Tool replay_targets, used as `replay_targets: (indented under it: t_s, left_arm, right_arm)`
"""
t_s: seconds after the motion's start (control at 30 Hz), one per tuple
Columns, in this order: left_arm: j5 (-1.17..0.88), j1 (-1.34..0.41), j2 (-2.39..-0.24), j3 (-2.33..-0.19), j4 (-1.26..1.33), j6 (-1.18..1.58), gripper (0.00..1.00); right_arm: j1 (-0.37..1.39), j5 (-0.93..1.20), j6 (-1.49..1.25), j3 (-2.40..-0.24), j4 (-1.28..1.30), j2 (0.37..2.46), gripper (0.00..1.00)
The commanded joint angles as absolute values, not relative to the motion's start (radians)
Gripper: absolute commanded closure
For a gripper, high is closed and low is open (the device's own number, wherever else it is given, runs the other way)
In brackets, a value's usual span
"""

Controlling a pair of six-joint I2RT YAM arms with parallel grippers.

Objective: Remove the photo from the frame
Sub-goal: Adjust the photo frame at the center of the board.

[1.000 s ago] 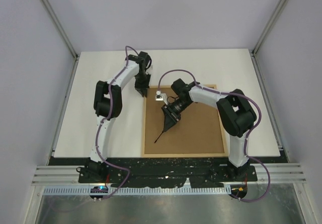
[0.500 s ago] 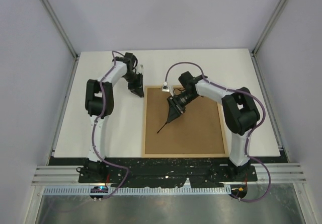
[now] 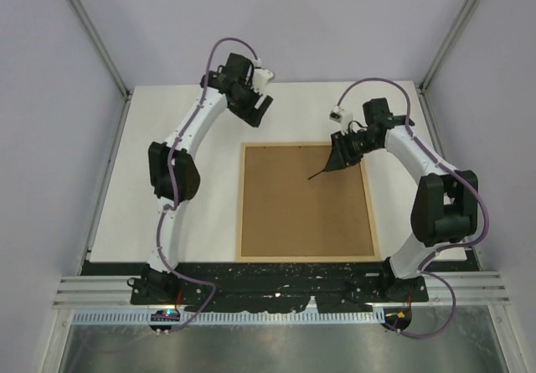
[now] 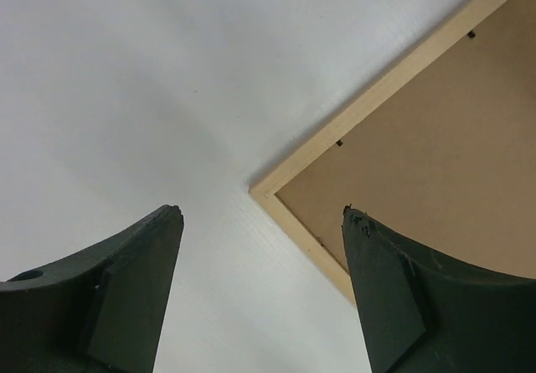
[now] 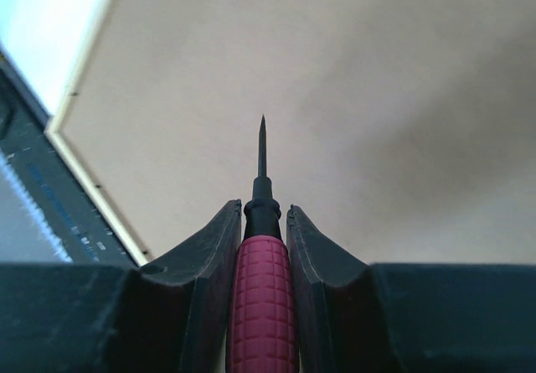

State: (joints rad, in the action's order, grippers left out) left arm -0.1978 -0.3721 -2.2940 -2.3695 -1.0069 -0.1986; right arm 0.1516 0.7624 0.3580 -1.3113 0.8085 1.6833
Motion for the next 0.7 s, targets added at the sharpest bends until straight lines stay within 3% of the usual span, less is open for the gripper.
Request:
replay_targets:
  t_s: [0.0, 0.4, 0.67]
  left_arm:
    - [-0.009, -0.455, -2.347, -2.325, -0.989, -0.463, 0.19]
    - [-0.087, -0.488, -2.376, -2.379, -0.969, -0.813, 0.06]
    - [-0.032, -0.495, -2.437, -2.379, -1.049, -0.910, 0.14]
  right_arm:
    - [0.117, 0.554, 0.292, -1.244, 0.707, 1.597, 0.92]
    - [-0.028, 0.629, 0.256, -1.172, 0.695, 1.366, 0.92]
    - [-0.032, 0.672, 0.259, -1.155, 0.696, 1.270, 0.92]
